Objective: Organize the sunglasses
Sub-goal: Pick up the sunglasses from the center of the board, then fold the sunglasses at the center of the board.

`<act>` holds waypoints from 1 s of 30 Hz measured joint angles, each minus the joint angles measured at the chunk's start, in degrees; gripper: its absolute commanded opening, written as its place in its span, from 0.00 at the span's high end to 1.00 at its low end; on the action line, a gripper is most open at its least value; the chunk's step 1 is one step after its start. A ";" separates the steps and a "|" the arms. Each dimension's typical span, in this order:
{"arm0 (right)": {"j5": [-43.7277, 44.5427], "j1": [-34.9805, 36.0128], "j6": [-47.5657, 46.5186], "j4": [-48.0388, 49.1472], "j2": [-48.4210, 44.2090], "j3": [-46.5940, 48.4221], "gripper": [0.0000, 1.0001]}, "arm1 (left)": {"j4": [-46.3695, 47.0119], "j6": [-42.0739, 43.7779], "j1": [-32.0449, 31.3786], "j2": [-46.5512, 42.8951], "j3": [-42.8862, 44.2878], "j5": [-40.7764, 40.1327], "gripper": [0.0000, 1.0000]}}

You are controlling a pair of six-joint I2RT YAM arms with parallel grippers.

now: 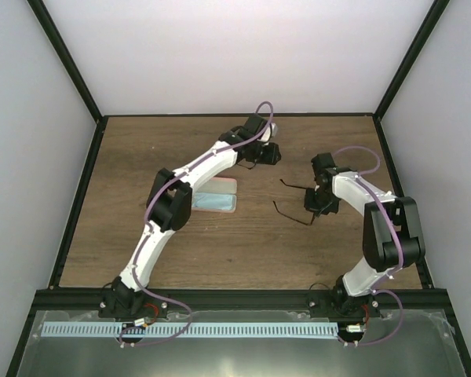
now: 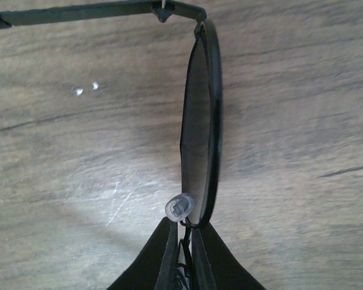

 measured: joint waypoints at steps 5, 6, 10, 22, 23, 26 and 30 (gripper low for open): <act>-1.33 1.44 0.74 0.02 -1.05 -0.72 0.94 | -1.42 0.52 0.00 3.76 4.66 5.33 0.62; -1.57 1.49 0.90 0.13 -1.44 -0.72 0.94 | -1.70 0.81 -0.26 3.76 4.22 6.08 0.62; -2.12 1.51 1.03 0.28 -2.25 -0.72 0.94 | -1.46 1.77 -2.19 3.37 -0.35 7.17 0.62; -2.82 1.55 1.03 1.09 -2.29 -0.72 0.95 | -1.11 1.95 -9.64 1.46 -9.55 7.61 0.62; -2.84 1.60 1.03 1.20 -2.32 -0.72 0.95 | -1.16 1.95 -10.03 1.27 -9.84 7.61 0.63; -2.89 1.75 1.03 1.38 -2.40 -0.74 0.95 | -1.07 1.95 -11.21 0.24 -11.58 7.87 0.61; -2.82 1.84 0.98 1.62 -3.06 -1.27 0.94 | -1.44 2.34 -11.41 -3.91 -16.41 7.78 0.43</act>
